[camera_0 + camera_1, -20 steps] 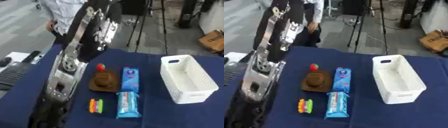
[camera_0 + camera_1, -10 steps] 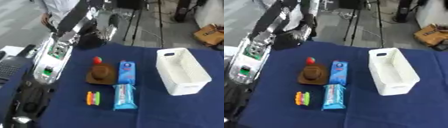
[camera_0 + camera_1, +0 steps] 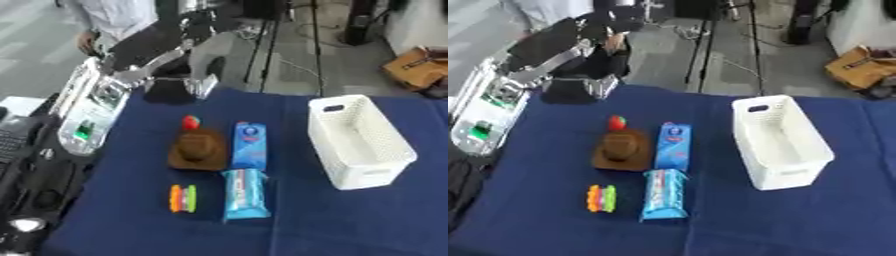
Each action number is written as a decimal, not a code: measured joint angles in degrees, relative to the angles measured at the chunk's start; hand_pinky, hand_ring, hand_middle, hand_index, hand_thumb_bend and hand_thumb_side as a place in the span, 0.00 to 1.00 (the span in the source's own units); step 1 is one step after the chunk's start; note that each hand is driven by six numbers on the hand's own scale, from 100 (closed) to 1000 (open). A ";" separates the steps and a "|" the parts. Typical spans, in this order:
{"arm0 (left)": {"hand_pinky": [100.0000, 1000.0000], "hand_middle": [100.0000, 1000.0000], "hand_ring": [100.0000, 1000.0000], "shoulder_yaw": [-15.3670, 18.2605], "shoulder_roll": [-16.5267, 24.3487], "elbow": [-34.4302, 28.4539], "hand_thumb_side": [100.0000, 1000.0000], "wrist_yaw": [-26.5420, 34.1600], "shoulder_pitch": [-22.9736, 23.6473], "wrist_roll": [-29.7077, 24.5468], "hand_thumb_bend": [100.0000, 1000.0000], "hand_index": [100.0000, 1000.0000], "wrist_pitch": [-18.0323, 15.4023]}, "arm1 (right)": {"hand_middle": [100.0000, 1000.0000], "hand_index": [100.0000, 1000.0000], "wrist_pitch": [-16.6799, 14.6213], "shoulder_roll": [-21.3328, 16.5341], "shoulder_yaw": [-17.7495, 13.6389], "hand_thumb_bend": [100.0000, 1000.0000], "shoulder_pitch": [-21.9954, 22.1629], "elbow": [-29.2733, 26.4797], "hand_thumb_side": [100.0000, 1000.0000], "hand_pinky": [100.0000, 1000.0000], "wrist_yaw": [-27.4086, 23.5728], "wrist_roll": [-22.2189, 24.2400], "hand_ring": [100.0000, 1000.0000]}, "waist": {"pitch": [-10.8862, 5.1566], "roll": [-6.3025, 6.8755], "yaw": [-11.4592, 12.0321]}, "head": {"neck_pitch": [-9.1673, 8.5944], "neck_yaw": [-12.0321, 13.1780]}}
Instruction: Pick up objects on the table and place them in the box.
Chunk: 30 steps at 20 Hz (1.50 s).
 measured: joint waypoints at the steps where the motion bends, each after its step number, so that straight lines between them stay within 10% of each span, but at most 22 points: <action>1: 1.00 1.00 1.00 -0.09 0.28 0.28 0.47 0.00 -0.22 -0.99 0.00 1.00 -0.13 | 0.89 0.93 0.10 -0.09 -0.09 0.00 0.14 0.00 1.00 0.89 -0.01 -0.13 0.91 | 0.00 0.08 -0.01 | -0.15 -0.10; 11: 1.00 1.00 1.00 -0.62 1.26 6.14 0.56 1.58 -2.76 -10.88 0.00 1.00 -0.50 | 0.90 0.93 0.97 -0.14 -0.58 0.00 2.30 0.00 1.00 0.89 -0.08 -0.87 0.91 | 0.00 0.16 0.22 | 0.30 -2.20; 17: 1.00 1.00 1.00 -1.02 1.25 11.00 0.61 2.33 -4.22 -20.08 0.00 1.00 0.73 | 0.90 0.93 1.65 -0.14 -0.99 0.00 4.02 0.00 1.00 0.89 -0.18 -1.04 0.91 | -0.28 0.16 0.25 | 3.44 -2.91; 28: 1.00 1.00 1.00 -1.77 1.24 14.27 0.60 2.40 -6.22 -23.31 0.00 1.00 3.95 | 0.90 0.93 2.81 -0.02 -1.95 0.00 6.02 0.00 1.00 0.89 -0.18 -1.66 0.91 | -0.37 0.10 0.53 | 5.27 -8.82; 30: 1.00 1.00 1.00 -1.82 1.24 14.81 0.75 1.80 -6.23 -23.28 0.00 1.00 3.92 | 0.90 0.92 2.91 0.00 -1.95 0.00 6.03 0.00 1.00 0.89 -0.18 -1.78 0.91 | -0.37 0.13 0.53 | 5.27 -8.81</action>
